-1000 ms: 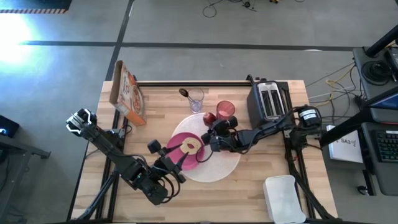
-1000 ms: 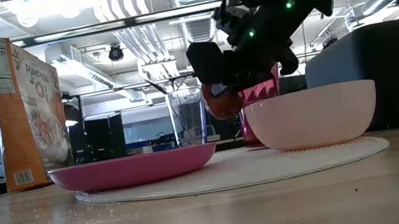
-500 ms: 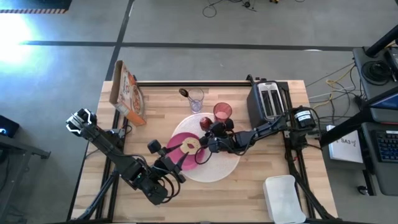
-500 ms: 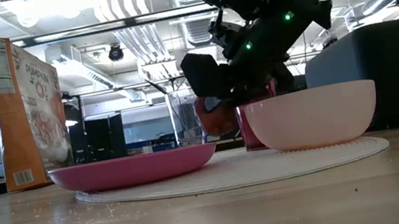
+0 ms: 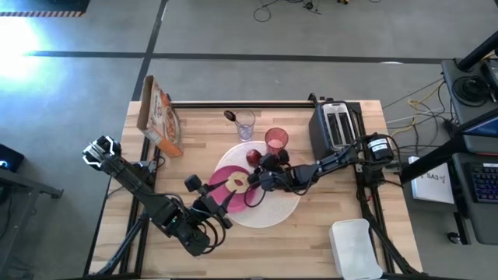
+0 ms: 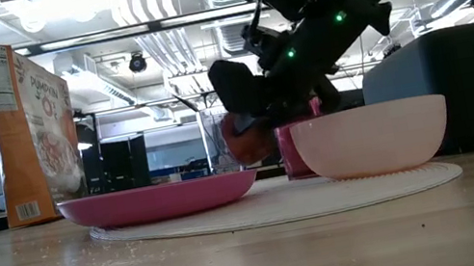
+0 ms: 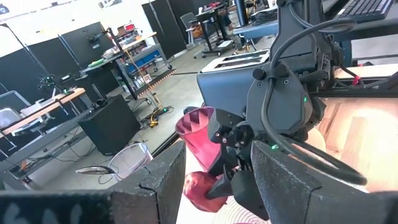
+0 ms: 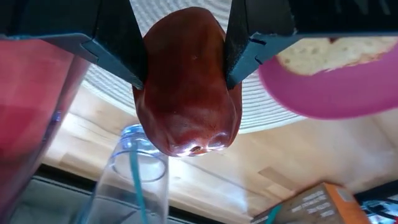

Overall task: Arrange a breakfast setting
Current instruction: Put the red apple on the center of the white place mat, then put the blue spoon on the right side of the white place mat

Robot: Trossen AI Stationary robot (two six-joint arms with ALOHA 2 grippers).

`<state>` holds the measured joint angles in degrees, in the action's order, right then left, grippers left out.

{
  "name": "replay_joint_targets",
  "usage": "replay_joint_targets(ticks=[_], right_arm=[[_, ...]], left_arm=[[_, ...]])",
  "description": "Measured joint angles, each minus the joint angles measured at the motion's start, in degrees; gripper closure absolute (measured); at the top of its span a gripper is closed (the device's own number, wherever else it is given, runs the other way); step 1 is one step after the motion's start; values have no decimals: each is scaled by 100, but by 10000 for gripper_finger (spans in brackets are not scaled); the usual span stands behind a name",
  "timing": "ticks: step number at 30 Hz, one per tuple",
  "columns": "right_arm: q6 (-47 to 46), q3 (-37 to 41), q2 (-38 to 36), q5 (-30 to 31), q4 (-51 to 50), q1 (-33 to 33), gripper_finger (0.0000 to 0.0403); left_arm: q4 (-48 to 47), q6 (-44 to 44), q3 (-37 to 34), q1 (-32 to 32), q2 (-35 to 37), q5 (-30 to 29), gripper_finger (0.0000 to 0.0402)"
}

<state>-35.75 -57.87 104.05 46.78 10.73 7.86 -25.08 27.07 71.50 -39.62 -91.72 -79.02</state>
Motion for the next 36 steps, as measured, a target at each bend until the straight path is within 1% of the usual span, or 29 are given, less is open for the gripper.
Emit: replay_joint_targets(ticks=[3, 10, 18, 25, 31, 36], right_arm=[[1, 0, 0, -65, 65, -2, 224], [0, 0, 0, -73, 66, -2, 191], [-2, 0, -24, -94, 69, 0, 188], [24, -165, -195, -778, 110, 2, 188], [678, -561, -431, -1504, 28, 37, 188], [929, -930, -637, -1579, -697, 134, 188]], left_arm=[[-2, 0, 0, 0, 0, 2, 235], [-11, 0, 0, 0, 0, 4, 235], [-13, 0, 0, 0, 0, 7, 235], [-11, 0, 0, -1, 0, 7, 235], [-9, 4, 0, -2, 0, 7, 235], [12, 70, 0, -2, 0, 11, 235]])
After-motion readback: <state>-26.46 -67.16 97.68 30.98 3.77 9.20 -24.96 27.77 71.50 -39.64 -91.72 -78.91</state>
